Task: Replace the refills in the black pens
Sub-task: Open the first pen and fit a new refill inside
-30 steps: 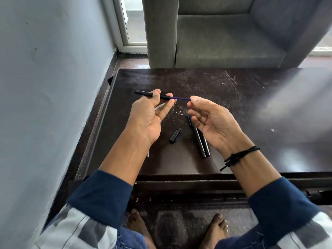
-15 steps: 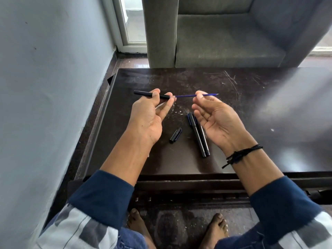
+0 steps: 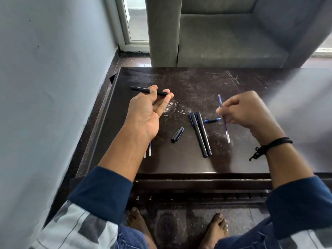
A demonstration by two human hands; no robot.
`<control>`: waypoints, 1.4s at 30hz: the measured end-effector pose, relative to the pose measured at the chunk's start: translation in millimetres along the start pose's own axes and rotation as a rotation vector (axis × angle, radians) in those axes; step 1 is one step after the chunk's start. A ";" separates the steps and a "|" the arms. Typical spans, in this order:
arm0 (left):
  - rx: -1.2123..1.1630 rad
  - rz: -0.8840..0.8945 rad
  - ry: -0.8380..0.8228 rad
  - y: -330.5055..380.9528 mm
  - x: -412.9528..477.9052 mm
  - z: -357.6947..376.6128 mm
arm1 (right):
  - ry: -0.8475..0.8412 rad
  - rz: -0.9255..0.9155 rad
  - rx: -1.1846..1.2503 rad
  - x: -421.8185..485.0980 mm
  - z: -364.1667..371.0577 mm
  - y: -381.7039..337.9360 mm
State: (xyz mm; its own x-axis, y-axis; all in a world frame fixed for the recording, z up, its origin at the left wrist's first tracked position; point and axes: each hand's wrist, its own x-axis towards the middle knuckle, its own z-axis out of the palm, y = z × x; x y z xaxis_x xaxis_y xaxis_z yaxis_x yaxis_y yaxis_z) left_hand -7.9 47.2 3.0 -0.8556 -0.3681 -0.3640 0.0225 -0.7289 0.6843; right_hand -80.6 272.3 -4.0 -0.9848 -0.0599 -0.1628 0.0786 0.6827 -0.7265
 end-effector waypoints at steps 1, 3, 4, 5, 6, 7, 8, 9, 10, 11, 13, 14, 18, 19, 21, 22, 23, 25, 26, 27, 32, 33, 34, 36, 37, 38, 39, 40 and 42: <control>0.005 0.001 0.000 0.3 0.2 -0.3 | -0.042 0.018 -0.079 -0.3 4.0 0.1; 0.015 0.002 0.004 0.2 0.7 -0.6 | -0.083 0.044 -0.201 -1.4 13.3 -1.6; 0.019 0.001 0.006 -0.2 0.8 -0.6 | -0.094 0.047 -0.261 -3.2 17.6 -2.8; 0.020 0.000 0.006 -0.6 0.8 -0.5 | -0.102 0.047 -0.314 -5.5 21.0 -4.3; 0.020 -0.001 0.006 -0.9 0.7 -0.5 | -0.105 0.046 -0.357 -6.6 24.9 -4.9; 0.022 -0.002 0.004 -1.1 0.9 -0.7 | -0.105 0.042 -0.392 -7.5 28.3 -5.0; 0.024 -0.004 0.003 -1.2 1.0 -0.9 | -0.108 0.040 -0.420 -8.2 31.1 -4.8; 0.027 -0.005 0.003 -1.3 1.2 -1.0 | -0.114 0.041 -0.438 -9.0 33.0 -5.0; 0.031 -0.007 0.003 -1.3 1.1 -1.0 | -0.120 0.045 -0.445 -9.0 34.2 -4.9; 0.034 -0.007 0.004 -1.2 1.0 -1.0 | -0.124 0.048 -0.449 -8.9 34.5 -5.0; 0.036 -0.005 0.004 -0.9 0.4 -0.7 | -0.125 0.042 -0.451 -9.9 33.2 -5.5; 0.034 -0.004 0.003 -0.8 0.0 -0.5 | -0.125 0.037 -0.455 -10.3 32.3 -5.7; 0.044 -0.005 0.000 -0.4 -1.3 -0.2 | -0.068 0.002 -0.458 -13.5 28.1 -7.4; 0.049 -0.006 0.000 -0.2 -1.5 -0.5 | -0.032 -0.014 -0.465 -13.9 27.1 -7.7; 0.056 -0.008 0.005 -0.1 -1.7 -0.6 | 0.038 -0.057 -0.490 -14.1 25.0 -7.1; 0.057 -0.009 0.007 -0.2 -1.8 -0.5 | 0.062 -0.077 -0.506 -14.2 24.6 -6.5; 0.057 -0.009 0.008 0.0 -2.1 -0.3 | 0.076 -0.099 -0.524 -14.6 24.6 -5.8; 0.058 -0.008 0.010 0.3 -2.5 0.0 | 0.070 -0.144 -0.561 -14.1 27.2 -2.5; 0.058 -0.007 0.011 0.4 -2.5 0.0 | 0.056 -0.159 -0.579 -13.4 29.1 -0.6; 0.058 -0.007 0.011 0.5 -2.6 -0.2 | 0.044 -0.166 -0.594 -13.2 30.8 0.5; 0.052 -0.008 0.011 1.1 -3.2 -1.1 | 0.056 -0.183 -0.648 -12.5 33.7 3.5; 0.049 -0.007 0.010 1.6 -3.5 -1.2 | 0.064 -0.191 -0.637 -12.2 33.9 3.0; 0.046 -0.005 0.009 2.0 -3.5 -1.3 | 0.070 -0.198 -0.605 -11.4 34.1 2.4; 0.045 -0.002 0.008 2.6 -3.6 -1.1 | 0.053 -0.213 -0.490 -10.1 33.5 -2.5; 0.051 -0.001 0.008 2.6 -3.6 -1.0 | 0.022 -0.231 -0.443 -10.6 33.7 -6.3; 0.060 -0.001 0.009 2.4 -3.3 -0.9 | -0.024 -0.265 -0.423 -12.1 34.5 -10.2; 0.073 -0.001 0.014 2.3 -2.7 -1.3 | -0.074 -0.320 -0.430 -14.6 36.8 -13.9; 0.089 -0.001 0.019 2.1 -1.8 -1.9 | -0.117 -0.389 -0.452 -17.0 40.4 -16.4; 0.121 0.001 0.024 1.3 -0.1 -3.1 | -0.182 -0.522 -0.496 -22.0 48.1 -18.7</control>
State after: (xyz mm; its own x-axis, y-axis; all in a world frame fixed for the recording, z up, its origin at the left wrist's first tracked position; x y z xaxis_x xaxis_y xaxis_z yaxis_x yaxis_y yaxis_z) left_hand -6.3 44.4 2.0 -0.8431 -0.3831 -0.3774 -0.0408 -0.6541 0.7553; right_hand -52.9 225.8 -18.9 -0.8306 -0.5565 -0.0183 -0.5138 0.7787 -0.3601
